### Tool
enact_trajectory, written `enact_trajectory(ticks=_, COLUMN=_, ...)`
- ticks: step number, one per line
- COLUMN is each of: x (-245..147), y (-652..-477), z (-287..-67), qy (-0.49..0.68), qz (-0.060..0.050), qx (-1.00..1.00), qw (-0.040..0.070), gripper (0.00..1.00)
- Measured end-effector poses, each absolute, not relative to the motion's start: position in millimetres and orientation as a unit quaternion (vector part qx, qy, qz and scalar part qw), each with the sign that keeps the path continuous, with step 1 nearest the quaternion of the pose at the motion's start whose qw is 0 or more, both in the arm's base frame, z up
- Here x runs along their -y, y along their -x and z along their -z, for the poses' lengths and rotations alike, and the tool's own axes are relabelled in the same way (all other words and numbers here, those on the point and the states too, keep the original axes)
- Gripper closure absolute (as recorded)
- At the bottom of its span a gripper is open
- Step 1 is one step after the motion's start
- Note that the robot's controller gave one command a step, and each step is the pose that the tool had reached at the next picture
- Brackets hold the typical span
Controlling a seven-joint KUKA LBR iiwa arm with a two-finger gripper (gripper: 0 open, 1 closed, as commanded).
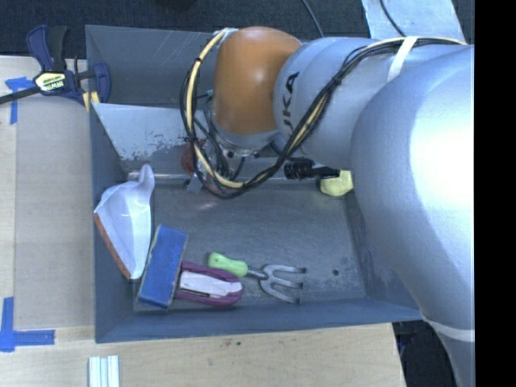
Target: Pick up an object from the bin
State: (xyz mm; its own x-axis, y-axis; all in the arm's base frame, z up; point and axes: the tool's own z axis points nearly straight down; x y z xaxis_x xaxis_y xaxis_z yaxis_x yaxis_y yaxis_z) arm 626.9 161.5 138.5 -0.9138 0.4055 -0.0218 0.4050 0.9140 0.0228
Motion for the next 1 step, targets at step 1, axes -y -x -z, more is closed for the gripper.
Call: enact_trajectory(ticks=1, x=-160.9, y=-626.4, z=-166.0, qy=-0.207, qz=-0.008, qx=-0.978, qw=0.012, gripper=1.00)
